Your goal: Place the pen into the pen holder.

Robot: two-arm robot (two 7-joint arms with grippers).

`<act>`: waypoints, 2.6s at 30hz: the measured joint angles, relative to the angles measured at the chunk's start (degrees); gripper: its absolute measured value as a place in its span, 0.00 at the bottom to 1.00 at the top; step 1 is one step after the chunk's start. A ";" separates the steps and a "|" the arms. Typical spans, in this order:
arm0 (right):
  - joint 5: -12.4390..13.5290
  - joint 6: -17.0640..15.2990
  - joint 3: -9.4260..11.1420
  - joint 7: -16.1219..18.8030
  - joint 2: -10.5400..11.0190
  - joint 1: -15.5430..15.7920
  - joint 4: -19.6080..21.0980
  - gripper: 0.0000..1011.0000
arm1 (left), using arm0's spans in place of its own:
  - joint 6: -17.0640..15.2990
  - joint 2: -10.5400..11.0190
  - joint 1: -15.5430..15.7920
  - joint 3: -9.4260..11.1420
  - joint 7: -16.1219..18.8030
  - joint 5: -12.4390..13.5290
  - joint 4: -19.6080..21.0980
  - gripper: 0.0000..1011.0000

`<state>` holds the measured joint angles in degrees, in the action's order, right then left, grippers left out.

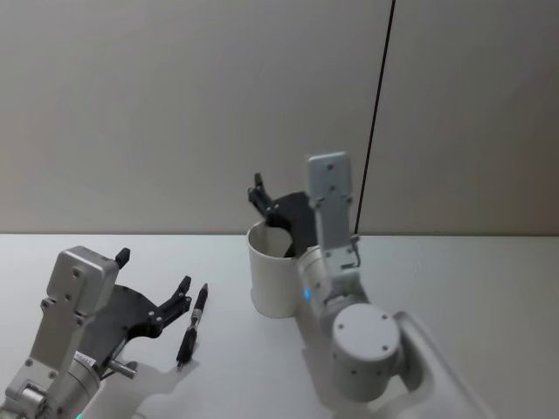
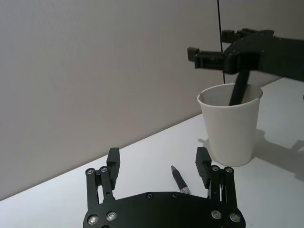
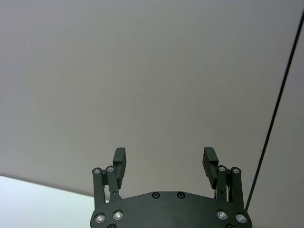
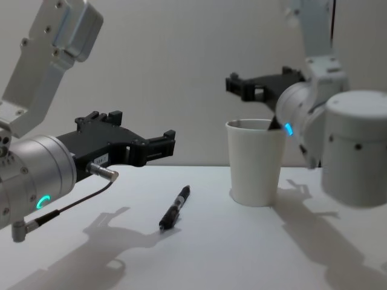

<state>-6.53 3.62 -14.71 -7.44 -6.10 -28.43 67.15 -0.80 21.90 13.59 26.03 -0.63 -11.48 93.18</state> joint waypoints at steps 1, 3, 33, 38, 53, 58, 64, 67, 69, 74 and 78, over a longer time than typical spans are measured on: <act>0.00 0.00 0.00 0.00 0.00 0.00 0.00 0.99 | 0.00 0.00 0.00 0.00 0.00 0.00 0.00 0.99; 0.93 -1.06 0.69 1.23 0.51 0.33 1.87 0.99 | 0.00 0.00 0.00 0.00 0.00 0.00 0.00 0.99; 7.67 -11.42 8.29 15.76 13.45 5.38 13.60 0.99 | 0.00 0.00 0.00 0.00 0.00 0.00 0.00 0.99; 8.30 -11.24 8.03 15.65 13.95 6.33 14.44 0.99 | 0.00 0.00 0.00 0.00 0.00 0.00 0.00 0.99; 13.37 -9.26 5.81 14.07 17.92 14.29 21.19 0.99 | 0.00 0.00 0.00 0.00 0.00 0.00 0.00 0.99; 15.20 -8.51 5.07 13.49 19.37 17.14 23.68 0.99 | 0.00 0.00 0.00 0.00 0.00 0.00 0.00 0.99; 17.16 -7.76 4.19 12.93 20.89 20.15 26.32 0.99 | 0.00 0.00 0.00 0.00 0.00 0.00 0.00 0.99; 18.26 -7.37 3.72 12.62 21.73 21.85 27.73 0.99 | 0.00 0.00 0.00 0.00 0.00 0.00 0.00 0.99; 19.04 -7.09 3.40 12.42 22.35 23.09 28.80 0.99 | 0.00 0.00 0.00 0.00 0.00 0.00 0.00 0.99; 20.85 -6.35 2.61 11.88 23.80 25.96 31.29 0.99 | 0.00 0.00 0.00 0.00 0.00 0.00 0.00 0.99; 21.79 -6.00 2.22 11.59 24.51 27.37 32.48 0.99 | 0.00 0.00 0.00 0.00 0.00 0.00 0.00 0.99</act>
<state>15.26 -2.38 -12.50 4.15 18.42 -1.07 99.63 -0.80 21.89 13.59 26.02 -0.63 -11.48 93.18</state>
